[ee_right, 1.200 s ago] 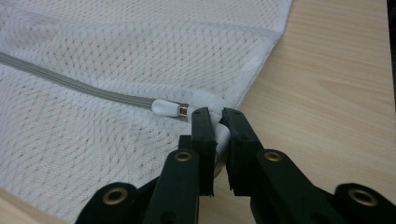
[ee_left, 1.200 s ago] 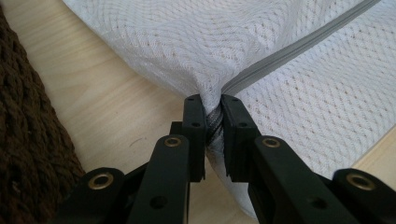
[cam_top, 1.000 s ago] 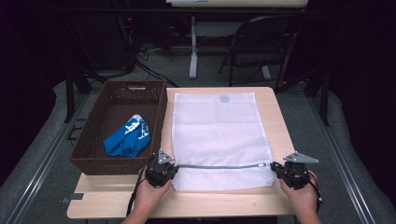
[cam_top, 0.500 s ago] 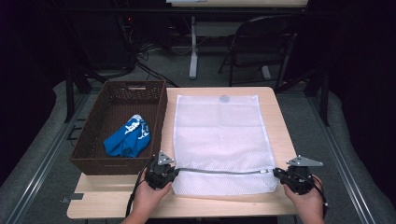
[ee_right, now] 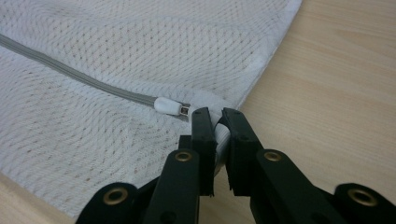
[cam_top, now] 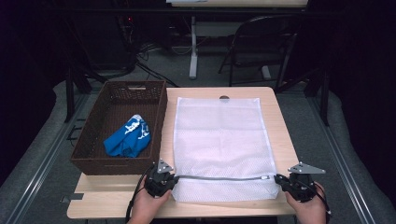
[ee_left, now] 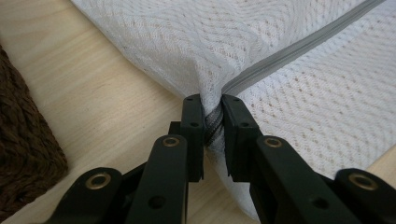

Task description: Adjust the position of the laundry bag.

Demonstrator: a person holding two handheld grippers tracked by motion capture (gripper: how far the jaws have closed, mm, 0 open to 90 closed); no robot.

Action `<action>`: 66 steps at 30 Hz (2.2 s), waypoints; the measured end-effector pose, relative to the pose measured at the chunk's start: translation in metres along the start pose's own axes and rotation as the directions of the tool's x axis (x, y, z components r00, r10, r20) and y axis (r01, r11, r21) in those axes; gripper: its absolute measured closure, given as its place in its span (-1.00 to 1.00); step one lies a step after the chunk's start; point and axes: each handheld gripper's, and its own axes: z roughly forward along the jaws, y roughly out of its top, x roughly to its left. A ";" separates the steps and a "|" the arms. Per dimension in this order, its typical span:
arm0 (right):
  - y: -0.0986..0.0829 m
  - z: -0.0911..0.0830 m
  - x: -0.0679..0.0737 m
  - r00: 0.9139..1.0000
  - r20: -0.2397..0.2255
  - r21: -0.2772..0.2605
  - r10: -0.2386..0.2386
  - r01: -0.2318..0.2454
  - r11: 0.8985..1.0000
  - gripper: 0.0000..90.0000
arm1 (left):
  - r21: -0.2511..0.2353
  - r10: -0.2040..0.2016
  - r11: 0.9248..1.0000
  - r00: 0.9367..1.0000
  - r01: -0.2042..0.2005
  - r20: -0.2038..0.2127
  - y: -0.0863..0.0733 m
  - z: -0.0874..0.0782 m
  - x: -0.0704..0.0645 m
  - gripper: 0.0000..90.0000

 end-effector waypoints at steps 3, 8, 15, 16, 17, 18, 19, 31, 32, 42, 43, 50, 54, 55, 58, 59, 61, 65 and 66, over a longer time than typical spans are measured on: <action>-0.002 -0.002 0.000 1.000 -0.007 0.005 0.005 -0.005 1.000 0.86 | 0.004 0.006 1.000 1.000 -0.006 -0.006 -0.001 0.002 -0.001 0.78; -0.005 0.001 0.000 1.000 -0.001 0.021 0.003 -0.003 1.000 0.86 | 0.008 0.002 1.000 1.000 -0.002 -0.008 -0.003 0.004 -0.002 0.76; -0.009 0.006 -0.002 1.000 -0.010 0.047 0.015 -0.014 0.999 0.84 | 0.017 0.007 1.000 1.000 -0.006 -0.019 -0.005 0.005 -0.001 0.61; -0.009 0.006 -0.002 1.000 -0.015 0.051 0.019 -0.018 0.999 0.84 | 0.023 0.005 1.000 1.000 -0.005 -0.020 -0.005 0.004 -0.001 0.57; -0.010 0.007 -0.002 1.000 -0.018 0.049 0.020 -0.019 0.999 0.83 | 0.024 -0.003 1.000 1.000 0.003 -0.018 -0.006 0.004 -0.002 0.51; -0.010 0.007 -0.002 1.000 -0.017 0.053 0.022 -0.021 0.998 0.82 | 0.024 -0.003 1.000 1.000 0.003 -0.018 -0.006 0.004 -0.002 0.48; -0.010 0.007 -0.003 1.000 -0.017 0.055 0.023 -0.022 0.998 0.81 | 0.029 0.003 1.000 1.000 -0.002 -0.024 -0.006 0.004 -0.001 0.45; -0.013 0.008 -0.006 0.999 -0.014 0.074 0.053 -0.052 0.996 0.65 | 0.028 -0.034 0.999 0.999 0.034 -0.024 -0.013 -0.008 0.001 0.16; -0.013 0.008 -0.007 0.999 -0.012 0.071 0.053 -0.052 0.996 0.61 | 0.030 -0.032 0.999 0.999 0.033 -0.023 -0.013 -0.010 0.002 0.14; -0.012 0.004 -0.012 0.998 0.025 0.029 0.055 -0.056 0.998 0.26 | -0.010 -0.046 0.999 0.999 0.045 -0.022 -0.012 -0.018 0.007 0.10; -0.013 0.004 -0.012 0.998 0.031 0.026 0.054 -0.055 0.998 0.23 | -0.017 -0.048 0.999 0.999 0.048 -0.023 -0.012 -0.018 0.007 0.10; -0.013 0.003 -0.017 0.997 0.042 0.011 0.063 -0.064 0.998 0.15 | -0.038 -0.045 0.998 0.999 0.045 0.001 -0.010 -0.020 0.008 0.13; -0.012 0.002 -0.018 0.997 0.049 0.003 0.063 -0.064 0.998 0.13 | -0.048 -0.043 0.998 0.999 0.044 0.008 -0.009 -0.021 0.009 0.13; -0.012 0.002 -0.017 0.997 0.051 0.011 0.063 -0.064 0.998 0.13 | -0.054 -0.048 0.997 0.999 0.048 0.006 -0.009 -0.021 0.009 0.13; -0.010 0.001 -0.016 0.997 0.051 0.009 0.064 -0.064 0.998 0.13 | -0.057 -0.055 0.997 0.998 0.056 0.019 -0.009 -0.022 0.012 0.14; -0.010 0.000 -0.016 0.996 0.058 0.013 0.061 -0.062 0.998 0.12 | -0.059 -0.060 0.996 0.998 0.061 0.021 -0.008 -0.022 0.013 0.14; -0.008 -0.002 -0.015 0.997 0.058 0.007 0.055 -0.055 0.998 0.12 | -0.066 -0.070 0.995 0.997 0.072 0.029 -0.008 -0.022 0.015 0.14; -0.005 -0.005 -0.014 0.996 0.056 0.000 0.068 -0.068 0.998 0.07 | -0.061 -0.106 0.992 0.993 0.110 0.054 -0.005 -0.025 0.017 0.22; -0.005 -0.005 -0.014 0.996 0.056 0.000 0.068 -0.068 0.998 0.07 | -0.061 -0.106 0.992 0.993 0.110 0.054 -0.005 -0.025 0.017 0.22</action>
